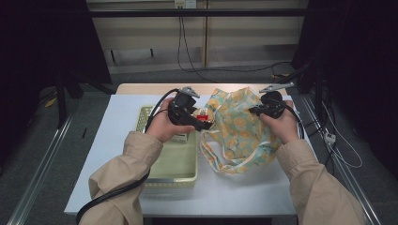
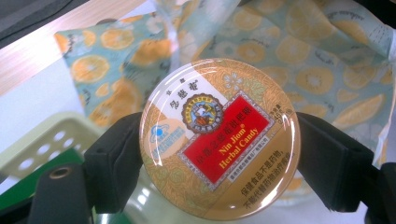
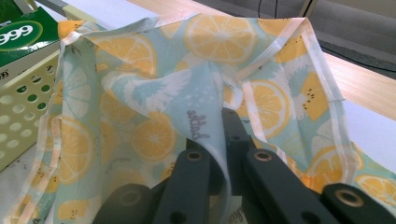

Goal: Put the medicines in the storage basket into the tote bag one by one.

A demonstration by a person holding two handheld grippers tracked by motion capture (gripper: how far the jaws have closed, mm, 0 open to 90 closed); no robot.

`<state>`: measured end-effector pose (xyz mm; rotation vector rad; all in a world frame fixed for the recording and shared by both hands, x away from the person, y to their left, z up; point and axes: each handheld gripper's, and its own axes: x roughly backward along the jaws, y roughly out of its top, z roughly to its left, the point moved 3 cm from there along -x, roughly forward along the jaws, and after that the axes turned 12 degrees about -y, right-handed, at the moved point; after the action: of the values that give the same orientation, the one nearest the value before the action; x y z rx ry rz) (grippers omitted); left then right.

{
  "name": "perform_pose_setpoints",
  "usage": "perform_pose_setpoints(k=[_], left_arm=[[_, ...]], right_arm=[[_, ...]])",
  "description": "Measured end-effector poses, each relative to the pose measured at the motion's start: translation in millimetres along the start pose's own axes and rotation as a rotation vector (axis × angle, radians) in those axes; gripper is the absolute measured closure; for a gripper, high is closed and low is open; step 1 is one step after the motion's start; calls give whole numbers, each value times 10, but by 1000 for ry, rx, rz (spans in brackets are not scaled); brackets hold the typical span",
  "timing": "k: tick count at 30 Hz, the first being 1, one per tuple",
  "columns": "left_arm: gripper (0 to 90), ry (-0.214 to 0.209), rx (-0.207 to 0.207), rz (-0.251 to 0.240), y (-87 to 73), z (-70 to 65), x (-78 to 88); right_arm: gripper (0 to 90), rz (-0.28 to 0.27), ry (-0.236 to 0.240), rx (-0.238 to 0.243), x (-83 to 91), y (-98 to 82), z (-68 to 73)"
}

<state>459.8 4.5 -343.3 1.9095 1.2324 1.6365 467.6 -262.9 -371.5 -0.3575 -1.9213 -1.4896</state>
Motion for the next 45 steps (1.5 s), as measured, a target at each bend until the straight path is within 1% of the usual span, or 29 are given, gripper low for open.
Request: perform_pose_setpoints(k=[3,5,7,9,11,13,14,15,17,19,22,26,27,29,30,32,39,41,42,45], left_arm=[[205,-21,-15,0,27,-9,-104],[205,-25,-20,-7,44,-20,-162],[205,-36,-19,-17,58,-21,-201],[205,-47,-8,-26,66,-19,-237],[204,-39,-8,-24,74,-13,-262],[205,-48,-3,-37,90,-9,-275],[205,-14,2,-37,98,-17,-284],[205,-40,-2,-43,103,-14,-295],[205,-55,-2,-58,115,-23,-324],[205,-63,-3,-58,122,-31,-358],[205,-56,-21,-53,141,-54,-406],[205,-70,-20,-50,161,-88,-469],[205,-75,-25,-52,165,-88,-482],[205,-79,-21,-57,166,-85,-504],[205,-78,-14,-62,166,-82,-513],[205,-77,-13,-60,165,-81,-528],[205,-76,-29,-69,187,-100,-582],[205,-80,-24,-79,193,-107,-608],[205,-80,-29,-74,195,-110,-617],[205,-83,-26,-74,202,-126,-657]], right_arm=[[899,0,2,4,-8,10,10],[899,1,3,0,-10,12,15],[899,1,7,-3,-14,12,21],[899,1,8,-3,-13,14,26],[899,-2,11,-2,-12,16,28],[899,-1,9,-5,-13,17,27],[899,-3,9,-5,-14,17,27],[899,-3,10,-5,-15,17,28],[899,-4,11,-6,-16,18,33],[899,-4,11,-6,-17,19,37],[899,-5,14,-7,-18,22,42],[899,-4,13,-11,-19,18,31],[899,-5,12,-12,-18,19,27],[899,-6,12,-13,-16,20,25],[899,-8,13,-11,-14,21,26],[899,-9,14,-10,-10,22,29],[899,-15,12,-15,-1,28,24],[899,-17,13,-16,-2,30,25],[899,-19,13,-17,-1,32,26],[899,-20,13,-15,8,43,29]])
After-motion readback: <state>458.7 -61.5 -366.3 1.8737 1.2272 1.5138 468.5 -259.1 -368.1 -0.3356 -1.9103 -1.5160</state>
